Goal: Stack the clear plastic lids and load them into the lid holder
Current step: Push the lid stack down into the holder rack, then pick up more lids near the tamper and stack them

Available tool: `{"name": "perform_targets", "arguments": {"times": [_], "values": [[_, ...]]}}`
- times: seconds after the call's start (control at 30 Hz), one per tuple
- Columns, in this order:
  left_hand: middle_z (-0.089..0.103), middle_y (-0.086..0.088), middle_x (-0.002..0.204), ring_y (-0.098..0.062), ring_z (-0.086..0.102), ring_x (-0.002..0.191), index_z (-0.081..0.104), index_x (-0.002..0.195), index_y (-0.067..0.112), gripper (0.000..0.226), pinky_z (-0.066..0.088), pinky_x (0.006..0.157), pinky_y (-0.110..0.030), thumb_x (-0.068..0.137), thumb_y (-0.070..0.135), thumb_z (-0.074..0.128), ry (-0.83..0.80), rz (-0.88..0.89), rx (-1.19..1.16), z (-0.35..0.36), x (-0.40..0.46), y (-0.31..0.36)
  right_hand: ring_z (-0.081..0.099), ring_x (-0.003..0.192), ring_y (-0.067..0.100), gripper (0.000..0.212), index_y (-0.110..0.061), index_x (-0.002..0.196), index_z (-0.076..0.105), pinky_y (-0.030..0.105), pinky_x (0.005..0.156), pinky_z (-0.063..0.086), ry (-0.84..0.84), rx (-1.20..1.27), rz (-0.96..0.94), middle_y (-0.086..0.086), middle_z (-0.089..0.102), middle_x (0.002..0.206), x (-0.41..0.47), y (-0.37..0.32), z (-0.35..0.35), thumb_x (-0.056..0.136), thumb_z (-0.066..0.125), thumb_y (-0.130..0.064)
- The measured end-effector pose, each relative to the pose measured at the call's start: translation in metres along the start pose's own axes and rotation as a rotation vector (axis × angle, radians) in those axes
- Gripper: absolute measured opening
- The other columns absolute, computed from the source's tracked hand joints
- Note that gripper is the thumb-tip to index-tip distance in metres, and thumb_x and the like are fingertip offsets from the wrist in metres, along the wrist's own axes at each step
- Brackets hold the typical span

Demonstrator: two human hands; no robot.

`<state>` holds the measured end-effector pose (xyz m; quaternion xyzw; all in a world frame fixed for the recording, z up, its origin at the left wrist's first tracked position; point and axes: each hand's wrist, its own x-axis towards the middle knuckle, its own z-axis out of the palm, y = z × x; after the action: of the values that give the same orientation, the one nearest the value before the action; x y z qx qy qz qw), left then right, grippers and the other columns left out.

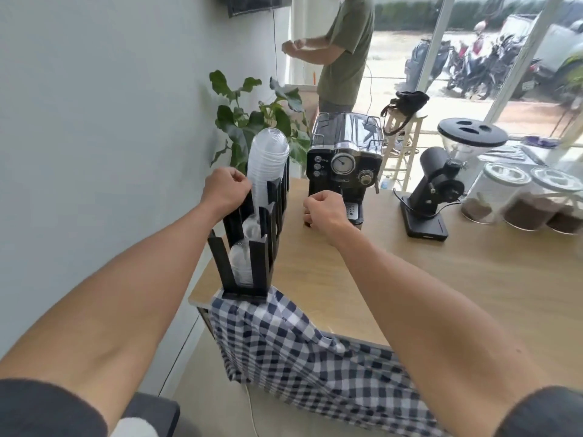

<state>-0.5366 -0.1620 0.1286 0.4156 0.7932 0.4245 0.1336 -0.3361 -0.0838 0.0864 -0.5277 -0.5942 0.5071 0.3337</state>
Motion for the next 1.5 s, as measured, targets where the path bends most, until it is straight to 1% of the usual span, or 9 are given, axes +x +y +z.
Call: {"name": "perform_targets", "arguments": {"times": [0.27,0.4,0.5,0.6,0.83,0.97,1.17,1.27,1.5], "values": [[0.074,0.000,0.084,-0.022,0.071,0.089,0.073,0.084,0.020,0.008,0.056,0.083,-0.034,0.085,0.026,0.067,-0.252,0.080,0.004,0.121,-0.034,0.070,0.072,0.082,0.017,0.007,-0.015,0.099,0.066,0.036,0.075,0.061,0.191,-0.024,0.084,0.004,0.069,0.095,-0.002,0.043,-0.127,0.098,0.059,-0.013],[0.074,0.001,0.083,-0.023,0.071,0.091,0.073,0.087,0.021,0.007,0.057,0.081,-0.035,0.086,0.025,0.067,-0.366,0.120,-0.010,0.196,-0.066,0.112,0.075,0.084,0.024,0.009,-0.015,0.090,0.066,0.028,0.058,0.051,0.297,-0.026,0.140,0.003,0.068,0.087,-0.015,0.075,-0.210,0.094,0.058,-0.011],[0.073,0.000,0.082,-0.023,0.070,0.088,0.072,0.087,0.019,0.005,0.053,0.076,-0.032,0.087,0.022,0.068,-0.437,0.151,-0.013,0.255,-0.097,0.147,0.076,0.090,0.036,0.014,-0.020,0.073,0.063,0.038,0.066,0.051,0.381,-0.060,0.170,0.005,0.070,0.078,-0.023,0.106,-0.278,0.084,0.058,-0.014],[0.075,-0.001,0.083,-0.025,0.072,0.091,0.073,0.086,0.021,0.007,0.058,0.086,-0.038,0.085,0.026,0.068,-0.511,0.152,-0.032,0.316,-0.135,0.183,0.077,0.091,0.032,0.012,-0.022,0.076,0.063,0.041,0.072,0.057,0.436,-0.072,0.200,0.006,0.073,0.088,-0.035,0.137,-0.350,0.086,0.059,-0.016],[0.077,-0.007,0.084,-0.026,0.074,0.089,0.077,0.088,0.018,0.013,0.059,0.081,-0.036,0.080,0.025,0.070,-0.639,0.210,-0.047,0.452,-0.226,0.267,0.076,0.091,0.033,0.018,-0.025,0.071,0.061,0.050,0.087,0.062,0.538,-0.132,0.231,0.009,0.077,0.095,-0.060,0.209,-0.506,0.086,0.060,-0.016],[0.076,0.000,0.081,-0.022,0.075,0.084,0.071,0.080,0.023,0.004,0.059,0.078,-0.034,0.078,0.026,0.069,-0.704,0.223,-0.058,0.514,-0.273,0.305,0.076,0.093,0.032,0.009,-0.019,0.087,0.068,0.044,0.085,0.061,0.533,-0.175,0.273,0.010,0.076,0.100,-0.081,0.242,-0.575,0.089,0.060,-0.016],[0.075,0.000,0.085,-0.020,0.074,0.085,0.071,0.090,0.021,0.009,0.056,0.073,-0.029,0.081,0.022,0.070,-0.809,0.217,-0.022,0.582,-0.328,0.346,0.071,0.096,0.029,0.009,-0.016,0.091,0.069,0.035,0.080,0.055,0.564,-0.200,0.343,0.009,0.075,0.099,-0.104,0.283,-0.652,0.092,0.060,-0.014],[0.075,-0.001,0.090,-0.022,0.073,0.087,0.071,0.096,0.020,0.013,0.053,0.071,-0.027,0.083,0.021,0.070,-0.862,0.241,0.017,0.616,-0.346,0.358,0.065,0.101,0.025,0.014,-0.012,0.105,0.071,0.032,0.084,0.050,0.582,-0.216,0.371,0.006,0.072,0.105,-0.109,0.302,-0.679,0.097,0.061,-0.015],[0.071,0.001,0.098,-0.021,0.069,0.093,0.072,0.114,0.016,0.029,0.053,0.083,-0.028,0.086,0.022,0.069,-0.921,0.315,0.060,0.685,-0.359,0.380,0.066,0.109,0.027,0.024,-0.007,0.116,0.072,0.031,0.090,0.049,0.599,-0.244,0.435,0.007,0.072,0.114,-0.100,0.334,-0.723,0.097,0.059,-0.015]]}}
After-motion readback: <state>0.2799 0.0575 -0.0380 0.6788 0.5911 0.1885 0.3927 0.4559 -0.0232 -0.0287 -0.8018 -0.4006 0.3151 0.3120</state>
